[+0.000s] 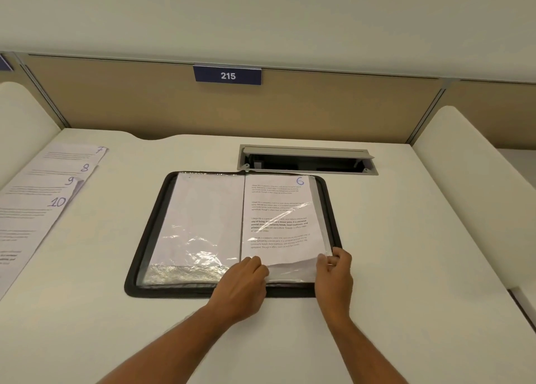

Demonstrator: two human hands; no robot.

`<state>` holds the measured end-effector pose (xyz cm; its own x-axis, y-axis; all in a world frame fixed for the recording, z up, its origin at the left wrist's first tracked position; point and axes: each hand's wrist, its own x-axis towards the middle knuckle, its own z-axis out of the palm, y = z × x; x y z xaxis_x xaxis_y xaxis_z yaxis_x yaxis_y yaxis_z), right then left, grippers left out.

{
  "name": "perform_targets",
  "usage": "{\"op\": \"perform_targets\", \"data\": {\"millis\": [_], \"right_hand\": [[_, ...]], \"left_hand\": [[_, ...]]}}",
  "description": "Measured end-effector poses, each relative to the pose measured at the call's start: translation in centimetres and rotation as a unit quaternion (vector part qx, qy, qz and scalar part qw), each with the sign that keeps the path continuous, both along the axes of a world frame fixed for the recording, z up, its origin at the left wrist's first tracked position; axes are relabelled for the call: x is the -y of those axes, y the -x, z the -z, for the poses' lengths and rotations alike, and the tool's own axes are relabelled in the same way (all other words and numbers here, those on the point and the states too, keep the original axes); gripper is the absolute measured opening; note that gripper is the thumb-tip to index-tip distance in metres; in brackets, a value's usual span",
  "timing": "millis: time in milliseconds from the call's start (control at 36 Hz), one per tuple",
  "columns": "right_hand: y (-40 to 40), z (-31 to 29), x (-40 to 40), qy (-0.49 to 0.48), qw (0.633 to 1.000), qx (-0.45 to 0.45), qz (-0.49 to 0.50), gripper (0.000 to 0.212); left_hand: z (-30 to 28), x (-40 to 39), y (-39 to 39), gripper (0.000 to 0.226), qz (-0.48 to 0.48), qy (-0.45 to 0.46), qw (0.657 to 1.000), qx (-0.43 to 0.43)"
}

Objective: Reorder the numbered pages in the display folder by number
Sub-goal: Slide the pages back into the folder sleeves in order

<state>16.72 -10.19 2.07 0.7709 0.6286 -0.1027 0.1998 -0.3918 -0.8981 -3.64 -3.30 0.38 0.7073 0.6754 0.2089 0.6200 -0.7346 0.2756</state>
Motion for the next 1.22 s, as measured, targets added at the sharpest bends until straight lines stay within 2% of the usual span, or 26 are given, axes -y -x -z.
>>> {"op": "perform_targets", "data": {"millis": [28,111,167,278,361,417,472,500,556,611,694,778,861,1000,1139,1222], "right_hand": [[0.3,-0.3,-0.1,-0.01,0.999,-0.032,0.002,0.029],[1.6,-1.3,-0.3,-0.061,0.994,-0.091,0.014,0.009],[2.8,-2.3,-0.7,-0.091,0.992,-0.087,0.017,0.013],[5.9,-5.1,-1.4,-0.151,0.988,-0.036,-0.026,0.016],[8.7,-6.2,-2.0,-0.177,0.981,-0.007,-0.084,0.03],[10.5,-6.6,-2.7,-0.187,0.975,0.037,-0.11,0.028],[11.6,-6.6,-3.5,-0.19,0.972,0.1,-0.095,0.024],[11.7,-6.4,-4.0,-0.183,0.974,0.121,-0.063,0.03],[10.9,-5.7,-5.0,-0.127,0.985,0.113,0.023,0.047],[9.5,-4.4,-5.3,-0.017,0.993,0.099,0.061,0.062],[7.6,-1.4,-4.5,0.123,0.98,0.148,0.041,0.084],[6.7,1.3,-2.9,0.217,0.955,0.199,0.026,0.094],[6.6,2.8,-1.8,0.245,0.939,0.24,0.03,0.094],[6.3,3.1,-1.1,0.24,0.94,0.236,0.055,0.081],[5.8,3.6,-0.4,0.257,0.928,0.267,0.036,0.068],[5.7,4.2,0.0,0.261,0.91,0.321,0.014,0.063]], "left_hand": [[-0.1,0.1,0.1,0.003,0.004,0.006,1.0,0.01],[-0.7,0.3,0.3,0.014,-0.007,0.057,0.997,0.049],[-1.7,-0.1,0.3,0.017,-0.029,0.123,0.988,0.092],[-4.1,-1.4,0.0,0.014,-0.103,0.24,0.937,0.23],[-6.2,-2.7,0.4,0.017,-0.163,0.284,0.891,0.313],[-7.2,-3.4,1.1,0.021,-0.192,0.305,0.863,0.354],[-7.8,-4.0,2.0,0.027,-0.21,0.315,0.846,0.376],[-7.9,-4.2,2.6,0.028,-0.216,0.314,0.844,0.378],[-7.8,-4.4,3.8,0.028,-0.225,0.308,0.847,0.37],[-7.2,-4.5,5.1,0.025,-0.231,0.303,0.856,0.349],[-5.9,-4.4,6.7,0.02,-0.234,0.3,0.873,0.304],[-4.7,-4.3,7.5,0.014,-0.226,0.29,0.898,0.241],[-3.9,-4.1,7.6,0.011,-0.211,0.311,0.905,0.2],[-3.1,-4.1,7.0,0.019,-0.159,0.329,0.92,0.141],[-2.5,-3.8,6.3,0.035,-0.044,0.297,0.95,0.082],[-1.6,-3.8,5.8,0.033,0.014,0.261,0.964,0.044]]}}
